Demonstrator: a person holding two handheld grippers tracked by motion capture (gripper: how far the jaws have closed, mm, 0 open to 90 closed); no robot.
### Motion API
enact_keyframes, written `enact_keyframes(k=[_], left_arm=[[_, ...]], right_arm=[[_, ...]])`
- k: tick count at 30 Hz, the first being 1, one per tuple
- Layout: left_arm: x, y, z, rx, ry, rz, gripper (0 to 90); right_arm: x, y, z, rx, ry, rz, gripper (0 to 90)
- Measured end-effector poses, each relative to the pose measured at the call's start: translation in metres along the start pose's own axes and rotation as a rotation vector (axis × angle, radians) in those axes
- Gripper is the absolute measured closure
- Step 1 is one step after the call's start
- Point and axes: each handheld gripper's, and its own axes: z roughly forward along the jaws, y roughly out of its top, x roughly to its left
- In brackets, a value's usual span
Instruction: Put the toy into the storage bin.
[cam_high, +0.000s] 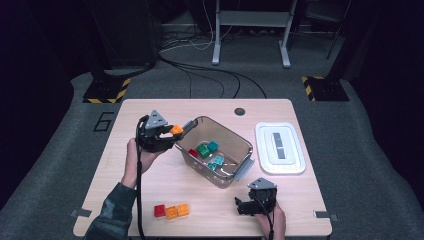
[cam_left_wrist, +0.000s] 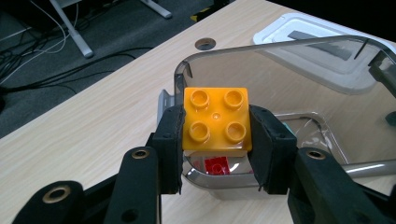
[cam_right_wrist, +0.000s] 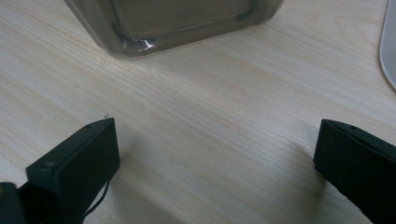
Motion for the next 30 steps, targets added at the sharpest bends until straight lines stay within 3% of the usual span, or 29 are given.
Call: enact_keyframes(k=[18,24,30], left_arm=[[-0.007,0.006,0.036,0.042,-0.042,-0.014,58.6],[-0.011,0.004,0.047,0.077,-0.05,0.001,58.6],[-0.009,0.003,0.055,0.089,-0.051,-0.003,58.5]], right_arm=[[0.0,0.0,0.0,0.001,0.0,-0.006,0.0],[0.0,0.0,0.0,0.001,0.0,-0.007,0.0],[0.0,0.0,0.0,0.001,0.0,-0.005,0.0]])
